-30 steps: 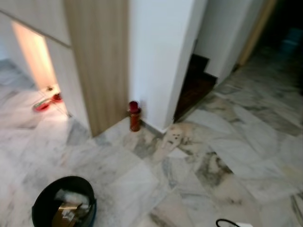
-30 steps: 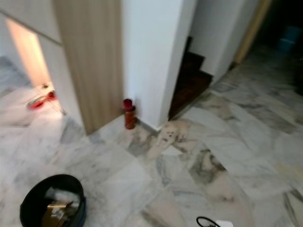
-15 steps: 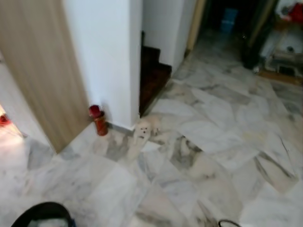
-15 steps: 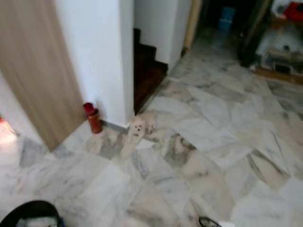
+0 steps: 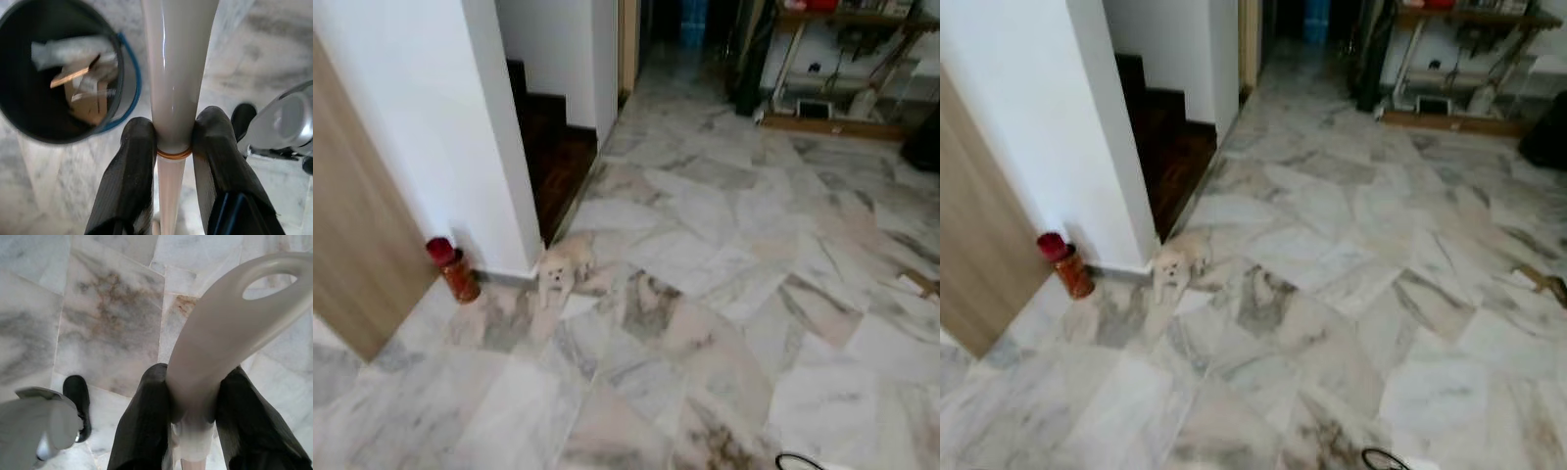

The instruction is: Sweep floor

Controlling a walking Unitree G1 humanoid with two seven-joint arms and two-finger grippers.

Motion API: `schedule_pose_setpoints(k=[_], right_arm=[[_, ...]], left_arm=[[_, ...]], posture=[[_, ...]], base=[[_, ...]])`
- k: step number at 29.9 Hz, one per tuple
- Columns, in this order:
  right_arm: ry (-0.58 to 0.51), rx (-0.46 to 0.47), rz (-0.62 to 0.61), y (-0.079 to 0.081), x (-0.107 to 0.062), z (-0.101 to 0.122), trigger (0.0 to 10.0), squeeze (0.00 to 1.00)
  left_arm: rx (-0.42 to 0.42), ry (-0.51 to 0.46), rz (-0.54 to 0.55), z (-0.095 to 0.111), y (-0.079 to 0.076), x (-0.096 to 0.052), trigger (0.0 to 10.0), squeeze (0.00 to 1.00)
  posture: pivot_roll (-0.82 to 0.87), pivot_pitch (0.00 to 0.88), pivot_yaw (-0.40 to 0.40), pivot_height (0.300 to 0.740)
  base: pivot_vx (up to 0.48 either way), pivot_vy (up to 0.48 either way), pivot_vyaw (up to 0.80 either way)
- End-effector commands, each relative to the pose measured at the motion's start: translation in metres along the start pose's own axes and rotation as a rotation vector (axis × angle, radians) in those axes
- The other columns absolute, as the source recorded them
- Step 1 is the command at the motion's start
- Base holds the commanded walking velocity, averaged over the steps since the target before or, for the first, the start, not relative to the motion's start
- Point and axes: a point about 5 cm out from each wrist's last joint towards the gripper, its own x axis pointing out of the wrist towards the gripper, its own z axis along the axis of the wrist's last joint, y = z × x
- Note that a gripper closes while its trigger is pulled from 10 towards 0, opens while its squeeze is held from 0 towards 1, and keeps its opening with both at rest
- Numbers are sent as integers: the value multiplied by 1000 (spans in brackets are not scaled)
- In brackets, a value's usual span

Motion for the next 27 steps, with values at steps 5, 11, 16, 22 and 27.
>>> schedule_pose_setpoints(k=[5, 11, 16, 22, 27], right_arm=[[5, 33, 0, -1, 0, -3, 10000, 0], [1, 31, 6, 1, 0, -2, 10000, 0], [-15, 66, 15, 1, 0, 0, 10000, 0], [-21, 67, 13, 1, 0, 1, 10000, 0], [-23, 67, 14, 0, 0, 2, 10000, 0]], left_arm=[[24, 17, 0, -3, 2, -1, 10000, 0], [1, 10, 20, -1, 3, 0, 10000, 0], [-11, -3, 29, 0, 4, 0, 10000, 0], [-105, -36, 55, 1, 3, -1, 10000, 0], [-87, -28, 44, 2, 2, 0, 10000, 0]], posture=[[37, 0, -11, 740], [35, 0, -16, 740], [32, 0, -23, 740], [28, 0, -32, 740], [36, 0, -34, 740]], base=[[0, 0, -800], [0, 0, -792], [0, 0, -238], [0, 0, 0], [0, 0, 0]])
